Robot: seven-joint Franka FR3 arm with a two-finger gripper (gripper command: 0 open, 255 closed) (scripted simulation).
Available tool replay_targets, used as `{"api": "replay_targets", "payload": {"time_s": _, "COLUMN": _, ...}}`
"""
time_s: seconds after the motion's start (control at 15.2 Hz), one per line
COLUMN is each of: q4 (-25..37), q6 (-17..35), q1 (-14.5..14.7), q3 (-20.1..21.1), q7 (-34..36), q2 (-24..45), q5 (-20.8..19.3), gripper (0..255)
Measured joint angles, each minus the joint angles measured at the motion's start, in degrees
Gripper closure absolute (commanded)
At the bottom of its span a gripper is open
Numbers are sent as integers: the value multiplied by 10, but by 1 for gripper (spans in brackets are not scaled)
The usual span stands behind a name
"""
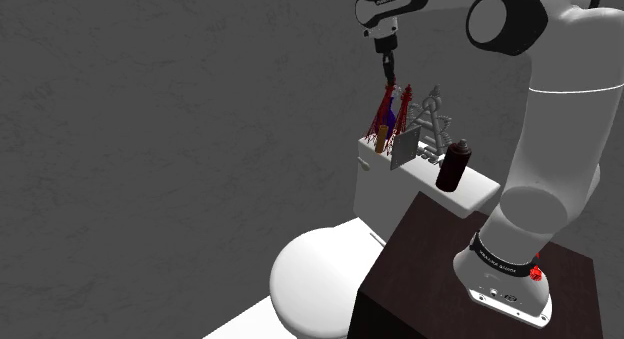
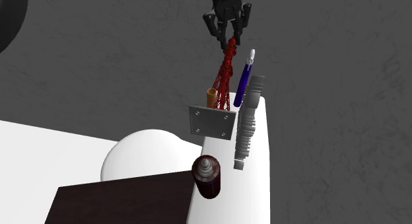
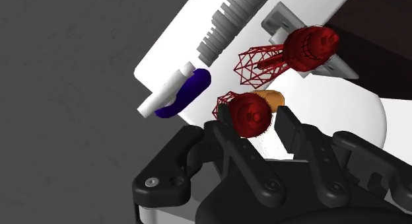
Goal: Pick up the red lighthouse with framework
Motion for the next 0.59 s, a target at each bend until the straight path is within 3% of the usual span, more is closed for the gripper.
{"api": "replay_targets", "payload": {"time_s": 0.26, "q4": 13, "q6": -22, "q1": -1, "q3": 2, "q7": 2, "q2": 6, "q5": -3, "gripper": 255}}
{"api": "replay_targets", "payload": {"time_s": 0.46, "q4": 58, "q6": -83, "q1": -5, "q3": 6, "q7": -7, "q2": 21, "q5": 1, "gripper": 255}}
{"api": "replay_targets", "payload": {"time_s": 0.59, "q4": 71, "q6": -72, "q1": -8, "q3": 7, "q7": -10, "q2": 20, "q5": 1, "gripper": 255}}
